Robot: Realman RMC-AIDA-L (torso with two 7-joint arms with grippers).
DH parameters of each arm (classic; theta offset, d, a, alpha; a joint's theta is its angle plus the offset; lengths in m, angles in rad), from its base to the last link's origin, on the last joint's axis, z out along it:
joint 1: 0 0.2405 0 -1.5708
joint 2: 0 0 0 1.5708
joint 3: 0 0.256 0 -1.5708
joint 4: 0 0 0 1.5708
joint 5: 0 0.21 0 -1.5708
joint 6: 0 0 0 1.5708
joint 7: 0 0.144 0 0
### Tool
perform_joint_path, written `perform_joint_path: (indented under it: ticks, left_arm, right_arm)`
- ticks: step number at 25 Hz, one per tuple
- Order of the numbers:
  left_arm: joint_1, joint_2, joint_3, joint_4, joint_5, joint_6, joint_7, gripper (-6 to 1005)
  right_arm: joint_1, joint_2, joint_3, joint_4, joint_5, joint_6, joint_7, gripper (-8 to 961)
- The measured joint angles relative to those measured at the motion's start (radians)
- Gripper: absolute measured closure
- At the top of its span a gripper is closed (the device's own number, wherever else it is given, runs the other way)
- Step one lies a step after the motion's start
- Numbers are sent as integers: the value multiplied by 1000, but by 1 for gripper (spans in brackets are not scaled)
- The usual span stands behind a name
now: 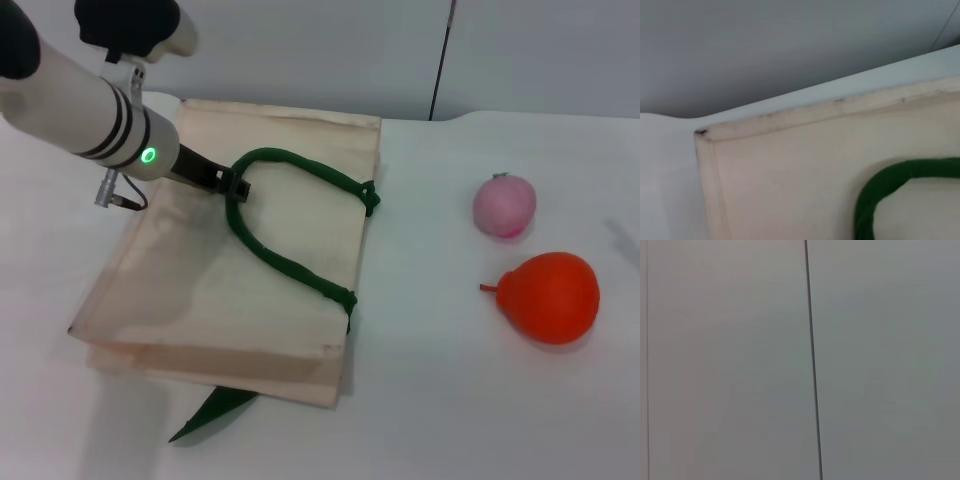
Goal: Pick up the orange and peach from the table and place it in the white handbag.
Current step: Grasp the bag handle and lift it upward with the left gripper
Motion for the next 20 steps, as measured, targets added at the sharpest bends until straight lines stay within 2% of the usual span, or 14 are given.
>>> perform_joint_path:
  ticks: [7, 15, 20]
  left_arm:
    - [-26, -1, 2, -45, 2, 32, 1, 566]
    - [-17, -4, 4, -39, -3, 64, 3, 670]
    - [-6, -4, -2, -6, -16, 62, 32, 806]
  right_arm:
    - [1, 0, 2, -1, 0, 13, 2, 167]
    - [1, 0, 2, -2, 0, 13, 3, 167]
    - [9, -2, 1, -2, -50, 4, 19, 167]
